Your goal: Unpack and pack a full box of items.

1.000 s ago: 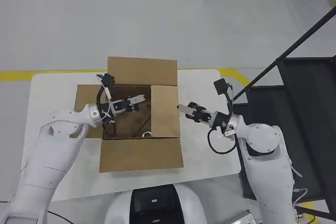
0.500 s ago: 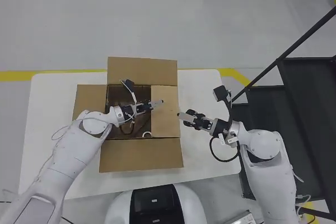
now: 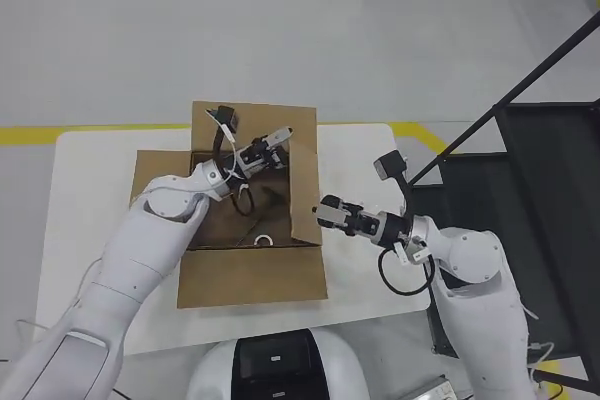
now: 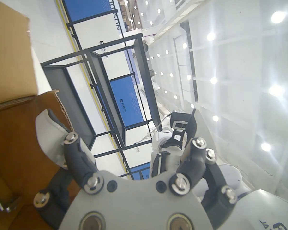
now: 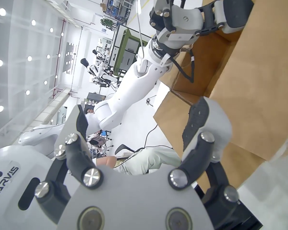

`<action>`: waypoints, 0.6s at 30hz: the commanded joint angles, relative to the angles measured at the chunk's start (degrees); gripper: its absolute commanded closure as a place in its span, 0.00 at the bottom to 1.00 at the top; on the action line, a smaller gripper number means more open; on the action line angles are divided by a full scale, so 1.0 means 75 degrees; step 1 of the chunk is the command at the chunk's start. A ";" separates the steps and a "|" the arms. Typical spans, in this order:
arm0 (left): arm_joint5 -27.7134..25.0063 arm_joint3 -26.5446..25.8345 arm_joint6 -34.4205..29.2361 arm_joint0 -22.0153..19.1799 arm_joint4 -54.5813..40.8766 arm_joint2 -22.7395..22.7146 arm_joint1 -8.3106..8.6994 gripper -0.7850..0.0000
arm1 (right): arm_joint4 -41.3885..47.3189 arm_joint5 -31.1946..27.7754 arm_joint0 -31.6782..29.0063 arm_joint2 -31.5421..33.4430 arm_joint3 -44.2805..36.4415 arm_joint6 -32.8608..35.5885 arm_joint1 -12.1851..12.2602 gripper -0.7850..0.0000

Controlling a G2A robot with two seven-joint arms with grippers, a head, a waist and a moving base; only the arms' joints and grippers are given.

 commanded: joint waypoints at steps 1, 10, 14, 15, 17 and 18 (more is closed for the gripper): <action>0.0009 -0.0051 0.0011 -0.0048 -0.0112 0.0184 -0.0111 0.00 | 0.0073 -0.0017 0.0000 -0.0018 -0.0053 0.0029 0.0022 0.00; -0.0017 0.0257 0.0028 -0.0414 -0.0522 0.1220 -0.0778 0.00 | -0.0561 0.0683 -0.0249 0.0102 -0.0219 0.0080 0.0173 0.00; -0.0273 0.0605 0.0063 -0.0556 -0.0536 0.1391 -0.0991 0.00 | -0.1126 0.1425 -0.0350 0.0204 -0.0251 0.0105 0.0254 0.00; -0.0382 0.0709 0.0084 -0.0587 -0.0491 0.1372 -0.1014 0.00 | -0.1240 0.1640 -0.0382 0.0239 -0.0290 0.0110 0.0273 0.00; -0.0652 0.0960 0.0200 -0.0688 -0.0191 0.1252 -0.1006 0.00 | -0.1559 0.2071 -0.0493 0.0392 -0.0379 0.0018 0.0315 0.00; -0.0769 0.1055 0.0246 -0.0724 -0.0038 0.1168 -0.0985 0.00 | -0.1732 0.2244 -0.0557 0.0453 -0.0455 0.0017 0.0338 0.00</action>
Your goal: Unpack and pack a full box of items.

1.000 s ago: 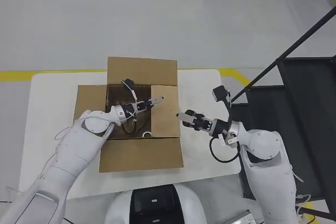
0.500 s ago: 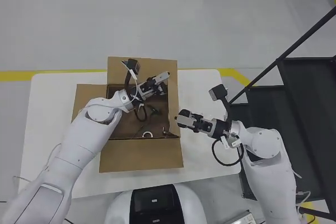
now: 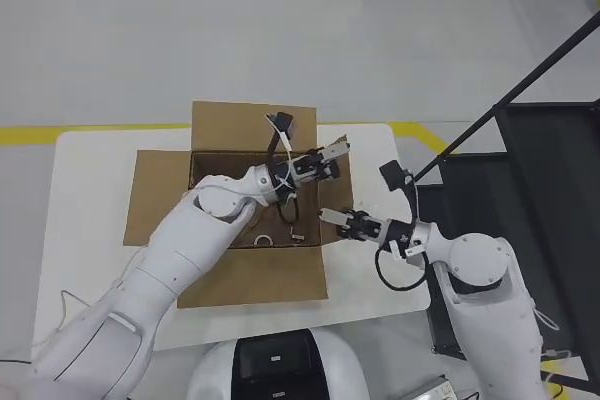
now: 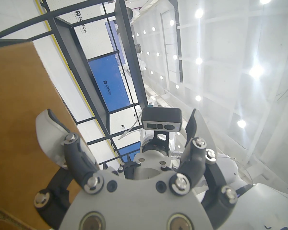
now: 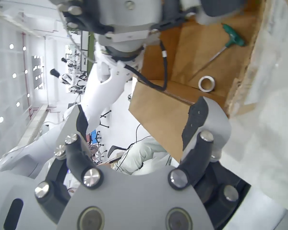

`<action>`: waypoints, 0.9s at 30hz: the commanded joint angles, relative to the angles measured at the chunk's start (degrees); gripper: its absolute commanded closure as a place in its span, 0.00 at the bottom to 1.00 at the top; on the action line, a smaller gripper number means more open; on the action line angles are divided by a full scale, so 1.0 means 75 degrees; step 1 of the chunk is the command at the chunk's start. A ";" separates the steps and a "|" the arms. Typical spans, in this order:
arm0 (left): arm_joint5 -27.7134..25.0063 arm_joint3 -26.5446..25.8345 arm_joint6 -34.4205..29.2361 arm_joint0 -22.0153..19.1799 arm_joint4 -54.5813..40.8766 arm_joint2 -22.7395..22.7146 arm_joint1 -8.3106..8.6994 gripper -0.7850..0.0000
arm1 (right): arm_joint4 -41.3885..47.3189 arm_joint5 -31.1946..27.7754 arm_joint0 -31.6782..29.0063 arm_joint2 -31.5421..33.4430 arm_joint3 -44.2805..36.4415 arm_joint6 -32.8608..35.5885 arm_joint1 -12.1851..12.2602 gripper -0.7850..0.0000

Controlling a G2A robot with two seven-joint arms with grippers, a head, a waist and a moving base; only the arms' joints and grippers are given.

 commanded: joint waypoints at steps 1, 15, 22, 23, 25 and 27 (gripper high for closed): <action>-0.0263 0.0199 0.0073 -0.0077 0.0343 -0.0205 0.0062 0.00 | -0.0279 0.0329 -0.0117 0.0117 -0.0135 -0.0002 0.0041 0.00; 0.0135 -0.1102 -0.0879 0.0737 0.2166 -0.3283 0.1425 0.00 | -0.0395 0.0321 0.0127 -0.0730 0.1468 -0.0551 0.0094 0.00; 0.0943 -0.3028 -0.1051 0.2175 0.2696 -0.5111 0.1999 0.00 | -0.0793 0.0497 0.0543 -0.1227 0.2088 -0.0559 0.0126 0.00; 0.1079 -0.3194 -0.1040 0.2374 0.2669 -0.5324 0.2050 0.00 | -0.0848 0.0535 0.0583 -0.1266 0.2099 -0.0535 0.0134 0.00; 0.1418 -0.3373 -0.0920 0.2722 0.2620 -0.5665 0.2124 0.00 | -0.0941 0.0606 0.0631 -0.1319 0.2130 -0.0536 0.0151 0.00; 0.1671 -0.3482 -0.0849 0.3021 0.2509 -0.5894 0.2172 0.00 | -0.0915 0.0643 0.0664 -0.1381 0.2156 -0.0522 0.0159 0.00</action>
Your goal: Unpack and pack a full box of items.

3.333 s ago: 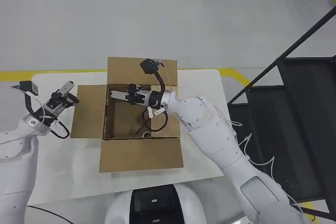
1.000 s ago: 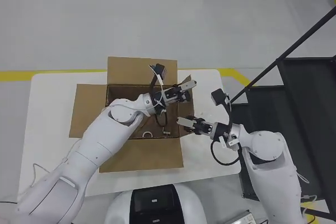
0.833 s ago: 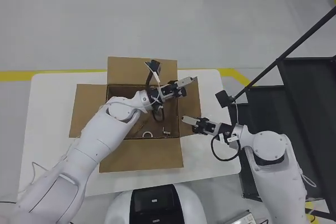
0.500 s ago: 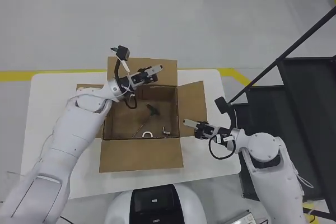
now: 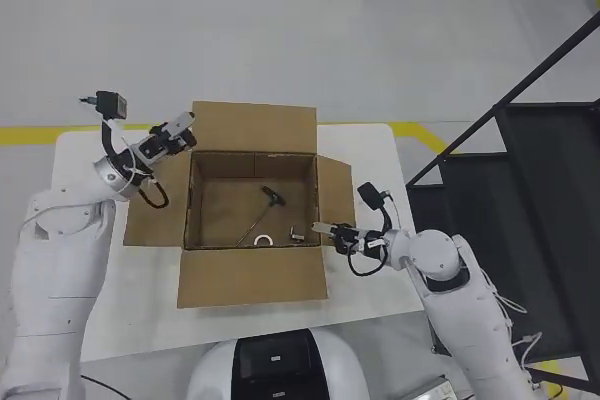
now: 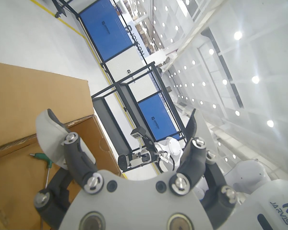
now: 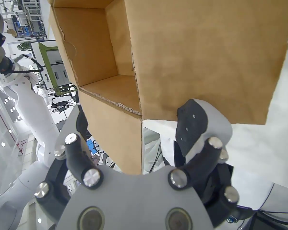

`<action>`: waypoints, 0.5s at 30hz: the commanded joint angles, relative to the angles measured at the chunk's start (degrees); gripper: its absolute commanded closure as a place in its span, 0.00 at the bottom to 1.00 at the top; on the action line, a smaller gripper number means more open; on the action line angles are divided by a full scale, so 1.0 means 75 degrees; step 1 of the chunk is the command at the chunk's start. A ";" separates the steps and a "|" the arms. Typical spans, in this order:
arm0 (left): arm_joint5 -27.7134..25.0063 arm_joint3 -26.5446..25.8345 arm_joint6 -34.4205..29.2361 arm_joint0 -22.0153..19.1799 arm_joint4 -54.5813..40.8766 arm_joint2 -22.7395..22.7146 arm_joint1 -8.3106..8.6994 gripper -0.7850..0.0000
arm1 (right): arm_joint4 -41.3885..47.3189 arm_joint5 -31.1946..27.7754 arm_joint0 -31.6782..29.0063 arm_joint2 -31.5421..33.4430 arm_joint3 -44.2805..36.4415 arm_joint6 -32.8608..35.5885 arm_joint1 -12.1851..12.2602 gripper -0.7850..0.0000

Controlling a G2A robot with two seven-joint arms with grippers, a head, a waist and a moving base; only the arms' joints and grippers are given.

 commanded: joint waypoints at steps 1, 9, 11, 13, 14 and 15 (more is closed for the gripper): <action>0.0181 -0.0111 0.0074 0.0311 0.0022 -0.0231 0.0052 0.00 | 0.0055 0.0005 0.0028 -0.0060 0.0040 0.0002 0.0006 0.00; 0.0499 -0.0606 0.0309 0.1300 0.0085 -0.1085 0.0231 0.00 | 0.0002 -0.0366 0.0481 -0.0278 -0.0281 -0.0091 0.0043 0.00; 0.0533 -0.0740 0.0412 0.1494 0.0102 -0.1310 0.0270 0.00 | -0.0018 -0.0571 0.0718 -0.0378 -0.0469 -0.0111 0.0044 0.00; 0.0547 -0.0860 0.0545 0.1668 0.0185 -0.1530 0.0307 0.00 | -0.0177 -0.0722 0.1043 -0.0576 -0.0583 -0.0099 0.0041 0.00; 0.0544 -0.0911 0.0639 0.1752 0.0229 -0.1638 0.0323 0.00 | -0.0233 -0.0794 0.1241 -0.0730 -0.0598 -0.0073 0.0030 0.00; 0.0554 -0.0950 0.0755 0.1837 0.0224 -0.1744 0.0335 0.00 | -0.0268 -0.0864 0.1461 -0.0915 -0.0558 -0.0041 0.0014 0.00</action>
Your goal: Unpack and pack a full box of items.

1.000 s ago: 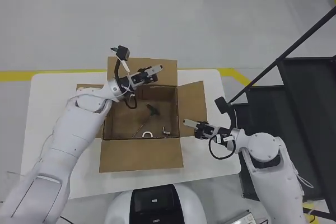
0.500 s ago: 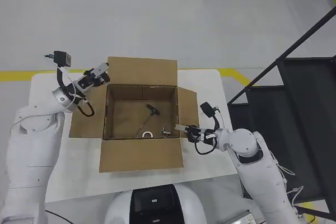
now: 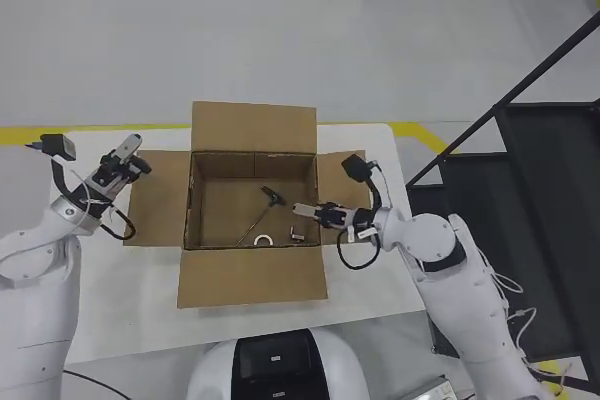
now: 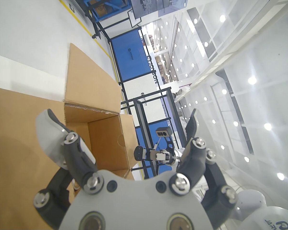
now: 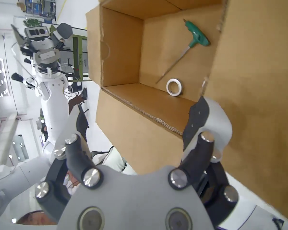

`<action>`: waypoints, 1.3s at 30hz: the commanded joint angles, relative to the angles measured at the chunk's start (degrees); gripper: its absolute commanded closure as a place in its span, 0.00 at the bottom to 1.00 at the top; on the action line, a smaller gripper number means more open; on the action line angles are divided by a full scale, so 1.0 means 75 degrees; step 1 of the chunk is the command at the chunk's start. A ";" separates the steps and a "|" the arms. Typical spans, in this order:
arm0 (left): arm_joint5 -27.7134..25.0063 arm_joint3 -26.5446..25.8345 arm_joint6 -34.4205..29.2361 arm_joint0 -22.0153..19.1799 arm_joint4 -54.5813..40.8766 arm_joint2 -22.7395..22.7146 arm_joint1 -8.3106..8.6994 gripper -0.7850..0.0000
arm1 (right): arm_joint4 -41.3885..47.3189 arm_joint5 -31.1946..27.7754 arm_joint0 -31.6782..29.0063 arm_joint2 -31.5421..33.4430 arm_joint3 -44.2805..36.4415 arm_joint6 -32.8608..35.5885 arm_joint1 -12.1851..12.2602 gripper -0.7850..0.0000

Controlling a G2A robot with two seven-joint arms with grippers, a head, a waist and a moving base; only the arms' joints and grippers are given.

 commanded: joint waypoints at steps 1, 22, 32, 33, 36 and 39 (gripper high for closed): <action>0.0034 -0.0078 0.0248 0.0184 -0.0019 -0.0219 0.0023 0.00 | -0.0102 -0.0109 0.0496 -0.0411 0.0141 0.0064 -0.0037 0.00; 0.0237 -0.0236 0.0782 0.1077 -0.0005 -0.0940 0.0113 0.00 | -0.1398 -0.0359 0.4035 -0.4841 0.3280 -0.0102 -0.1055 0.00; 0.0237 -0.0236 0.0782 0.1077 -0.0005 -0.0940 0.0113 0.00 | -0.1398 -0.0359 0.4035 -0.4841 0.3280 -0.0102 -0.1055 0.00; 0.0237 -0.0236 0.0782 0.1077 -0.0005 -0.0940 0.0113 0.00 | -0.1398 -0.0359 0.4035 -0.4841 0.3280 -0.0102 -0.1055 0.00; 0.0237 -0.0236 0.0782 0.1077 -0.0005 -0.0940 0.0113 0.00 | -0.1398 -0.0359 0.4035 -0.4841 0.3280 -0.0102 -0.1055 0.00; 0.0237 -0.0236 0.0782 0.1077 -0.0005 -0.0940 0.0113 0.00 | -0.1398 -0.0359 0.4035 -0.4841 0.3280 -0.0102 -0.1055 0.00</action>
